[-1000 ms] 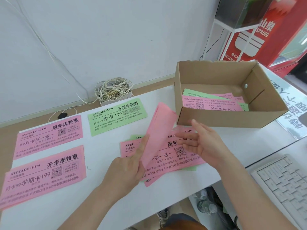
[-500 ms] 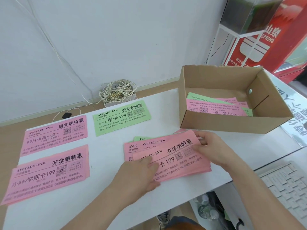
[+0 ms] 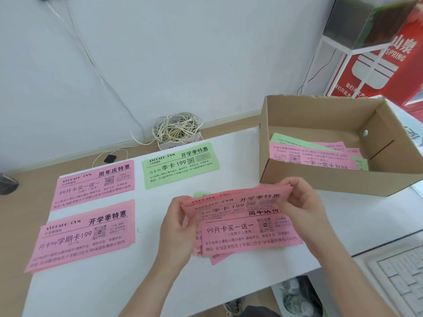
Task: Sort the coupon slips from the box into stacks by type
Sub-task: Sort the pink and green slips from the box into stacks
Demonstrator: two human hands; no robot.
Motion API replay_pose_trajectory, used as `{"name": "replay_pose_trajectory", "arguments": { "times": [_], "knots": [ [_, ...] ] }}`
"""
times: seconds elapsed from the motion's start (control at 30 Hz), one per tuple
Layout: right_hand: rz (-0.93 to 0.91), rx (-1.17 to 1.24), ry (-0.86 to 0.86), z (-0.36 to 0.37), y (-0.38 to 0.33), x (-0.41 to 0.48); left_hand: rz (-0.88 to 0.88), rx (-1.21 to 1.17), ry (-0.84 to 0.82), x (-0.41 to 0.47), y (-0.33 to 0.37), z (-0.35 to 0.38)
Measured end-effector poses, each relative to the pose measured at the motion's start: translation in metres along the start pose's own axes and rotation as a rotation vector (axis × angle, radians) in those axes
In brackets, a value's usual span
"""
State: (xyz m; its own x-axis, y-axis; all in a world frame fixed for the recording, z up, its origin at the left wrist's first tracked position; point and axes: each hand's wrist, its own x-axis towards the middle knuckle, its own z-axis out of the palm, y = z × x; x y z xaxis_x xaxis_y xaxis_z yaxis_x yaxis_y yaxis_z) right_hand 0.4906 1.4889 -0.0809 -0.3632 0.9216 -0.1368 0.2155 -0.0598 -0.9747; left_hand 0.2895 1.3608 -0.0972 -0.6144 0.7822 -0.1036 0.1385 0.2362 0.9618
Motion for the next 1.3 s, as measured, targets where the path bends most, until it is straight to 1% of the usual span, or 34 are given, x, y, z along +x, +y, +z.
{"name": "replay_pose_trajectory", "arguments": {
  "times": [0.07,0.13,0.23,0.33,0.43,0.6,0.8,0.87,0.97,1.03,1.17,1.23,1.3],
  "knots": [
    [0.008,-0.045,0.008,0.005,0.007,-0.001,-0.029,0.036,-0.013,-0.001,-0.008,0.004],
    [-0.024,-0.169,0.034,0.010,0.013,-0.001,-0.042,0.086,-0.006,0.000,-0.014,0.008],
    [-0.156,-0.348,0.091,0.017,0.017,0.000,-0.018,0.182,0.026,0.001,-0.018,0.011],
    [-0.274,-0.423,0.126,0.022,0.009,-0.001,0.004,0.185,0.088,-0.002,-0.015,0.004],
    [-0.324,-0.430,0.034,0.031,-0.008,0.000,0.009,0.150,0.177,-0.008,-0.012,-0.018],
    [-0.256,-0.370,-0.211,0.065,-0.030,-0.006,-0.034,0.084,0.284,-0.041,-0.012,-0.073],
    [-0.372,-0.600,-0.379,0.144,-0.033,-0.047,-0.120,0.119,0.488,-0.091,-0.044,-0.144],
    [-0.403,-0.636,-0.426,0.167,-0.023,-0.060,-0.139,0.134,0.527,-0.102,-0.058,-0.166],
    [-0.376,-0.590,-0.482,0.193,-0.008,-0.078,-0.159,0.150,0.504,-0.111,-0.074,-0.191],
    [-0.342,-0.533,-0.450,0.203,-0.003,-0.084,-0.161,0.150,0.458,-0.112,-0.081,-0.201],
    [-0.149,-0.440,-0.335,0.216,-0.006,-0.085,-0.165,0.126,0.364,-0.104,-0.084,-0.215],
    [-0.046,-0.417,-0.332,0.225,-0.016,-0.083,-0.168,0.083,0.369,-0.095,-0.082,-0.228],
    [0.013,-0.401,-0.333,0.241,-0.025,-0.077,-0.154,0.109,0.391,-0.083,-0.082,-0.247]
  ]
}}
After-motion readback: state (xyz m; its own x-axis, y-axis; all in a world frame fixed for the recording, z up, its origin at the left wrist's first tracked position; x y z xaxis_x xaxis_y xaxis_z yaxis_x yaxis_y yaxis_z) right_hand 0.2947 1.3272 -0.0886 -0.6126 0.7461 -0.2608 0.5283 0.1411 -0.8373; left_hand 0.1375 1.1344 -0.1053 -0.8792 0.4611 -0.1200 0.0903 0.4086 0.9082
